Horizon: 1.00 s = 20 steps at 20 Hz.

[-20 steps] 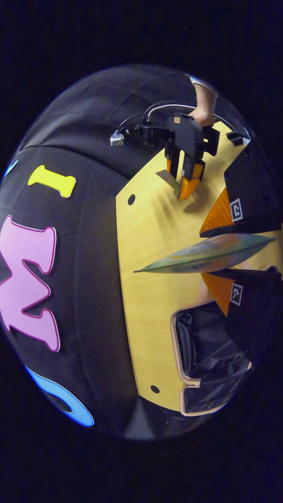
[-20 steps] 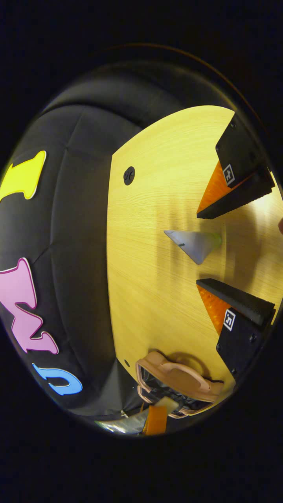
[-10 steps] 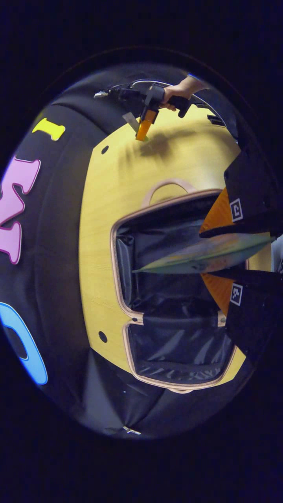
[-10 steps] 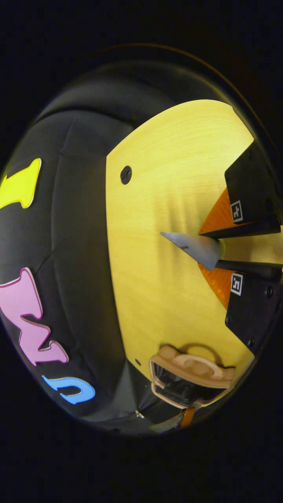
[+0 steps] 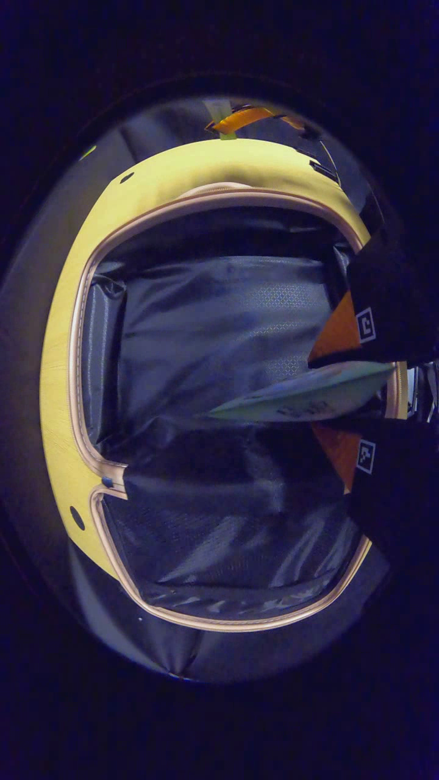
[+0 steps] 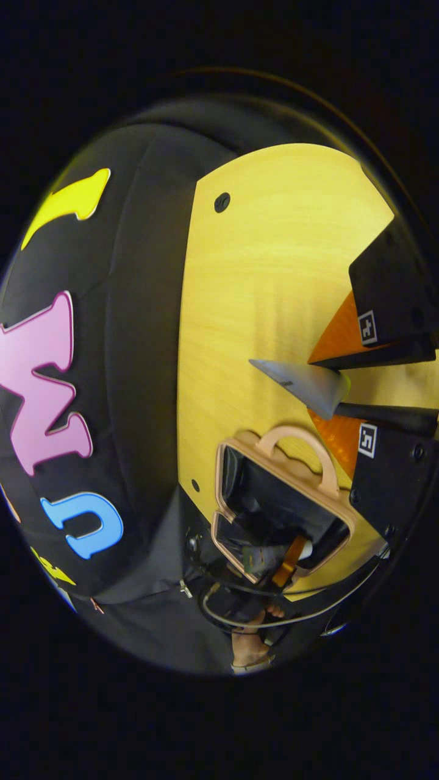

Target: First open the suitcase, pack the skin care products into it, and then close the suitcase.

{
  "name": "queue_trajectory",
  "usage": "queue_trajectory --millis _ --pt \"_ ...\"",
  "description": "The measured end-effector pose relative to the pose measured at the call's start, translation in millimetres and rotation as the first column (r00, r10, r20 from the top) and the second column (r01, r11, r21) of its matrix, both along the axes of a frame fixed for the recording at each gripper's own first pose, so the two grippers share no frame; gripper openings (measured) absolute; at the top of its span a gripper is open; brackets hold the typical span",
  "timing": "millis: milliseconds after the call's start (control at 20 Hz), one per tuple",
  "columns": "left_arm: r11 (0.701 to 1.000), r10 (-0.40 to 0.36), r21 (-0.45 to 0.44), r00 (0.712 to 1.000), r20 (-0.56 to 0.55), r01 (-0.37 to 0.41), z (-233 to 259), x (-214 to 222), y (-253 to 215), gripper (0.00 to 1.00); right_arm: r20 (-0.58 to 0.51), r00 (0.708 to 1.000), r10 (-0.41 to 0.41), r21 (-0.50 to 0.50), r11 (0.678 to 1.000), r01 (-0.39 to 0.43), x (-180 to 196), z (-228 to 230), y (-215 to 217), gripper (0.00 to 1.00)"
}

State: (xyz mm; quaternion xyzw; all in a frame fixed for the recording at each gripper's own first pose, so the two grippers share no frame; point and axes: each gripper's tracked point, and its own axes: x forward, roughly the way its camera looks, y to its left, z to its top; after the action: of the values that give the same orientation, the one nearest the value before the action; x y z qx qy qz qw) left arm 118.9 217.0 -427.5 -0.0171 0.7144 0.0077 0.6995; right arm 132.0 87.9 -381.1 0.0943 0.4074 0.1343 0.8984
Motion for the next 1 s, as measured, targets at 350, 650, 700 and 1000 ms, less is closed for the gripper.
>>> queue_trajectory --millis 350,650,700,1000 --pt "0.996 -0.042 -0.063 0.979 0.199 0.055 19 26 -10 0.75 -0.074 0.995 0.073 0.042 0.997 -0.07 -15 16 99 0.31" --pt "0.997 -0.048 -0.032 0.87 0.491 0.073 104 55 57 0.82 -0.284 0.945 0.161 0.119 0.984 -0.133 -26 -14 193 0.31" --pt "0.999 -0.035 -0.014 0.862 0.505 0.049 111 51 86 0.83 -0.329 0.93 0.162 0.104 0.985 -0.135 -28 -26 201 0.32" --pt "0.971 0.21 0.006 0.864 0.458 -0.239 99 -1 223 0.89 -0.522 0.85 0.068 -0.029 0.995 -0.097 -43 -80 208 0.32"
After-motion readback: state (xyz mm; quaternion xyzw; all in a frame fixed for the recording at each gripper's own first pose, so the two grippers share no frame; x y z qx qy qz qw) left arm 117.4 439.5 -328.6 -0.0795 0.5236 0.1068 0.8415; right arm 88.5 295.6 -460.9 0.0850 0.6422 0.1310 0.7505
